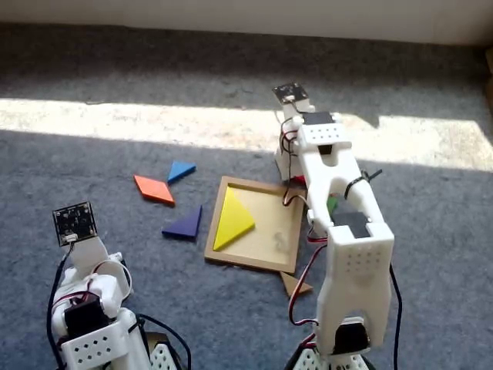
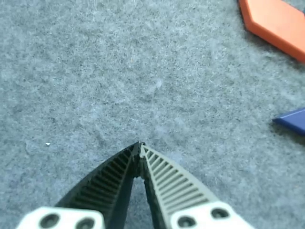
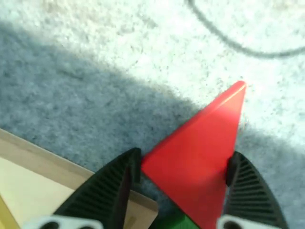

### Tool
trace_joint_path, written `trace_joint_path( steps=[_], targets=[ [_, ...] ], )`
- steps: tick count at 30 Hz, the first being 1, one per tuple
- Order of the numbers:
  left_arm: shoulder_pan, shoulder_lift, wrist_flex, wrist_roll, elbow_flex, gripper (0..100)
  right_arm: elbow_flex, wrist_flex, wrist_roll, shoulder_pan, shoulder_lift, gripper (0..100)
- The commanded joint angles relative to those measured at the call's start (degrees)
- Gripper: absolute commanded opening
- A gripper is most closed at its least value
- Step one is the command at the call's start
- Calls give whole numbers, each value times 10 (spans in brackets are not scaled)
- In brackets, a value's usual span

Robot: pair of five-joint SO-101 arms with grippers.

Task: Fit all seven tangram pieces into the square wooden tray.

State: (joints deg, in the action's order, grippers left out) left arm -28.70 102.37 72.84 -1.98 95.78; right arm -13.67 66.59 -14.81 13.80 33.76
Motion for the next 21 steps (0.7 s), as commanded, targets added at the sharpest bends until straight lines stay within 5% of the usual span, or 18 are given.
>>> trace_joint_path(
  steps=[1,21],
  targets=[
    [-9,15,-10,1,5,6,-25,10,-18,1,-17,228],
    [-9,15,-10,1,5,6,-79,158,-129,91,-129,227]
  ],
)
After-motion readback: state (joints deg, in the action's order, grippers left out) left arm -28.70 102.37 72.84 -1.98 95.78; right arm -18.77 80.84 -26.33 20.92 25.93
